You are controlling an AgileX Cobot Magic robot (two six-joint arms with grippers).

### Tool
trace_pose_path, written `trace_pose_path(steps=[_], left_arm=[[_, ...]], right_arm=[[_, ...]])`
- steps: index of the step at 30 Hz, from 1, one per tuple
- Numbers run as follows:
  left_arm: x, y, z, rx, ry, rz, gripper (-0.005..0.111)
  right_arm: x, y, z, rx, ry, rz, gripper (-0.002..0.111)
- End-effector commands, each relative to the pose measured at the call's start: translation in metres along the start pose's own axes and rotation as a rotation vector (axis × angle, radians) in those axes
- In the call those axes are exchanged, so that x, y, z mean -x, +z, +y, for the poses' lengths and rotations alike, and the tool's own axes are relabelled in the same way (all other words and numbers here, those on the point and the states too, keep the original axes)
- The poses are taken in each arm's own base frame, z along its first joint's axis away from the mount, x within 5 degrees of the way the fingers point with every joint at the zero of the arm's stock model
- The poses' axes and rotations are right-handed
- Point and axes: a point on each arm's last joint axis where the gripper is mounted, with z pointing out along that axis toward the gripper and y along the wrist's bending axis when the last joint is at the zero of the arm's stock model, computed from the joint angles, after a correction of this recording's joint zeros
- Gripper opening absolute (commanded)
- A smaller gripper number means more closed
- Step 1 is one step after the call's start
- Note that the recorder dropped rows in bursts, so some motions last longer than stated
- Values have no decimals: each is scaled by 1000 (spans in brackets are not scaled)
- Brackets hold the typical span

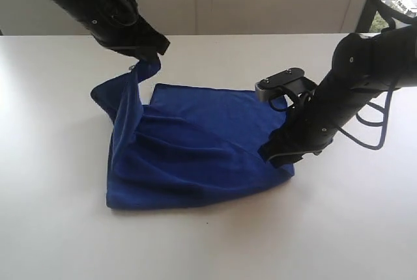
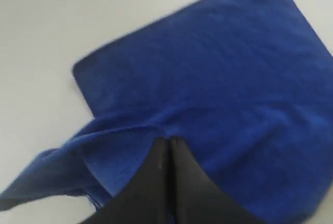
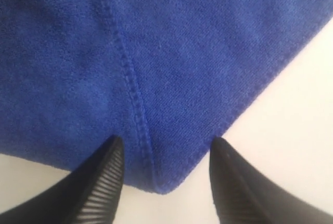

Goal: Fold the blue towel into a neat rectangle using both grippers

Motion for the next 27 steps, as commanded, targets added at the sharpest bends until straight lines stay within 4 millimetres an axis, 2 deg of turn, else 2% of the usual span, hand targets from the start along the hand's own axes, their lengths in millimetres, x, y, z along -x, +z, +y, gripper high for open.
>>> trace_pose_path(steps=[1, 4, 9, 12, 16, 20, 23, 27], left_arm=[[-12, -14, -49, -138, 195, 143, 0], [-33, -18, -82, -234, 323, 265, 0], [-68, -9, -107, -357, 474, 443, 0], [-81, 0, -109, -371, 478, 478, 0], [-101, 13, -107, -373, 455, 522, 0], [-114, 25, -104, -342, 439, 501, 0], [-120, 31, -103, -326, 431, 486, 0], [-126, 38, -101, -294, 394, 464, 0]], right_arm=[[2, -2, -1, -15, 0, -28, 49], [2, -2, -1, -16, 0, -30, 49], [6, -2, -3, -33, 0, -66, 49], [11, -4, -5, -59, -9, -121, 49], [31, -21, -5, -52, 2, -190, 49], [64, -46, 7, 88, -36, -264, 49], [79, -48, 20, 153, -155, -302, 49], [95, -38, 36, 155, -275, -334, 49]])
